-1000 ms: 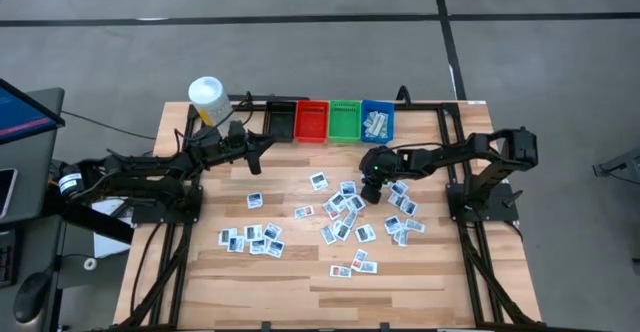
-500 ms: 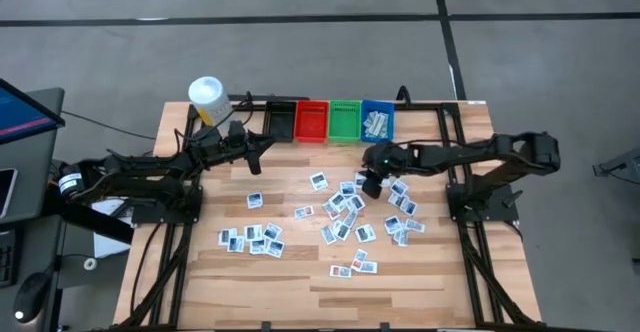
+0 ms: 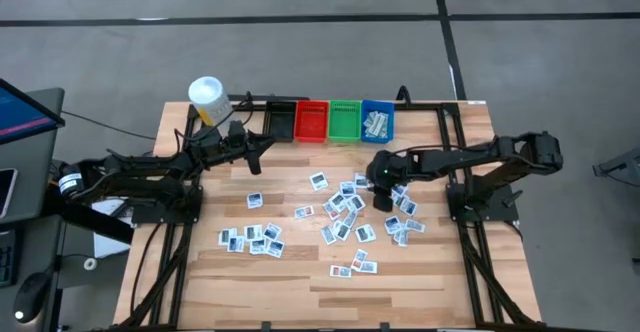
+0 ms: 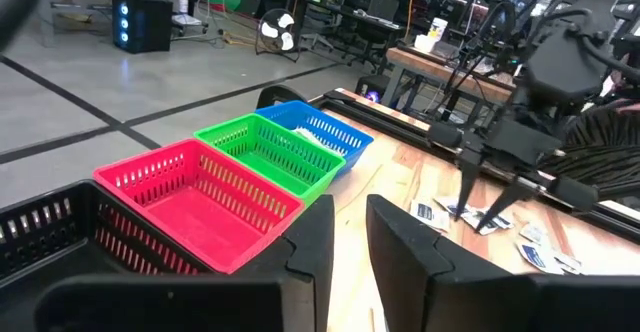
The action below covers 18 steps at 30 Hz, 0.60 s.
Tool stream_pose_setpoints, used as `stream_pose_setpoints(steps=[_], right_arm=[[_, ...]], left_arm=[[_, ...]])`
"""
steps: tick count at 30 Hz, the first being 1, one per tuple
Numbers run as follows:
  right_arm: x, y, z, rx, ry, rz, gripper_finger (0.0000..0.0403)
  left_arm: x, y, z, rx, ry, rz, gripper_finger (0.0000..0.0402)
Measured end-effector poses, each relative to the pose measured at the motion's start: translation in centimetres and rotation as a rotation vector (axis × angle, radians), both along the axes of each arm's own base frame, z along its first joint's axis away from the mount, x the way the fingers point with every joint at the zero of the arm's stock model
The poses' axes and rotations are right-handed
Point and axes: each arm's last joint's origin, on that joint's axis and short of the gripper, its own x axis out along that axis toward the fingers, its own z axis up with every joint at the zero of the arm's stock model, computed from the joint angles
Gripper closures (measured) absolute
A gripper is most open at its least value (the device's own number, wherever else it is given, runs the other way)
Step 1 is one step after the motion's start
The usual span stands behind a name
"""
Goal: Pick & Place First Aid Supplies
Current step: Put the towelette pack into the green bin
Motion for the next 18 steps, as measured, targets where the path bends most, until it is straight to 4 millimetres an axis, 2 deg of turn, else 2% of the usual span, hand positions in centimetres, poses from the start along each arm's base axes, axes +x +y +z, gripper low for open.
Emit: stream_pose_setpoints(steps=[5,9,12,18], right_arm=[[0.2,0.8,0.1,-0.091,-0.006,0.162,0.0295],[0.3,0.6,-0.2,-0.136,0.009,0.230,0.0295],[0.5,0.0,-0.7,-0.153,0.031,0.196,0.0295],[0.8,-1.9,-1.7,-0.164,0.041,-0.043,0.0295]], left_arm=[[0.0,0.0,0.0,0.001,0.001,0.000,0.0339],[0.0,0.0,0.0,0.001,0.001,0.000,0.0339],[0.0,0.0,0.0,0.002,0.002,0.000,0.0339],[0.0,0.0,-0.1,0.000,0.006,0.000,0.0339]])
